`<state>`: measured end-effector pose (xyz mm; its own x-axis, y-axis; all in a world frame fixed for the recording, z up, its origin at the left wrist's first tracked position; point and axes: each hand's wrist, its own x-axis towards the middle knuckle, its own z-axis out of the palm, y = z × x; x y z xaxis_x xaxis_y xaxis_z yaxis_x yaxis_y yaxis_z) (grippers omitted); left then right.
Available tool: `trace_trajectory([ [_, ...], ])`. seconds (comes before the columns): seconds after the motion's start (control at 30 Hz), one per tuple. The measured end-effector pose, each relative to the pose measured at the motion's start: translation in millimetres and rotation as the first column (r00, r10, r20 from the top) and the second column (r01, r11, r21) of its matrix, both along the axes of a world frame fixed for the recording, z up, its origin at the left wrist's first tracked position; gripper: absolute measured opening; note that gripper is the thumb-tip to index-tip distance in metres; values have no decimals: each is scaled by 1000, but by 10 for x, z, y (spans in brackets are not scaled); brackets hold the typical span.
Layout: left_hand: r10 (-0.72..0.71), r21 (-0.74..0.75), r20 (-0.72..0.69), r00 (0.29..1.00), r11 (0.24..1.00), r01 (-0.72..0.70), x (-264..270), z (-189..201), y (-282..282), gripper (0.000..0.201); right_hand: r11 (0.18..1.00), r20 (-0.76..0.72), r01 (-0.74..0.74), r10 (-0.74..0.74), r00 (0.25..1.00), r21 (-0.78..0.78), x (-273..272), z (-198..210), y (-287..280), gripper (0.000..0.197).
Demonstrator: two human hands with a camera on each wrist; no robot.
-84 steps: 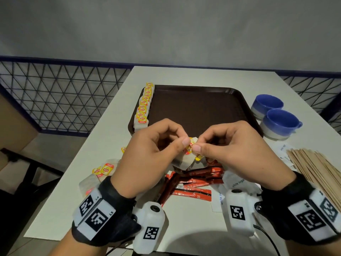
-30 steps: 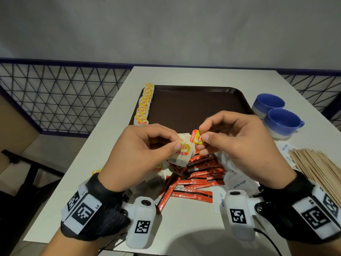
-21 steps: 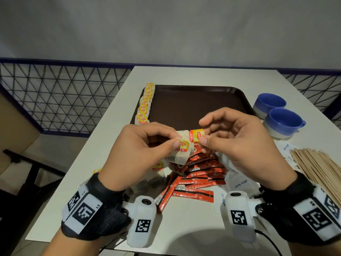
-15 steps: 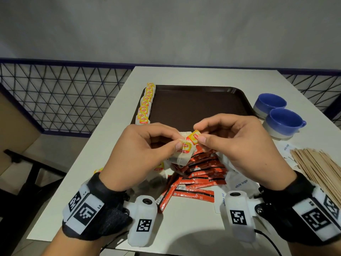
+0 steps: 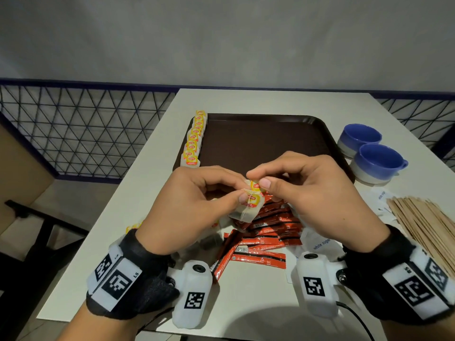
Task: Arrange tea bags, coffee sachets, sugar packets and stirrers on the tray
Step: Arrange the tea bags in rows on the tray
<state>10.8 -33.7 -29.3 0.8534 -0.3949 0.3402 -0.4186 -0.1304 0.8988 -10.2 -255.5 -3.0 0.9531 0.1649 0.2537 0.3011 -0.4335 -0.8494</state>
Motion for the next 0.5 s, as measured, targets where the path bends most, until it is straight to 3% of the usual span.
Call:
trace_trajectory([
  [0.5, -23, -46, -24, 999, 999, 22, 22, -35, -48, 9, 996, -46, -4, 8, 999, 85, -1, -26, -42, 16],
])
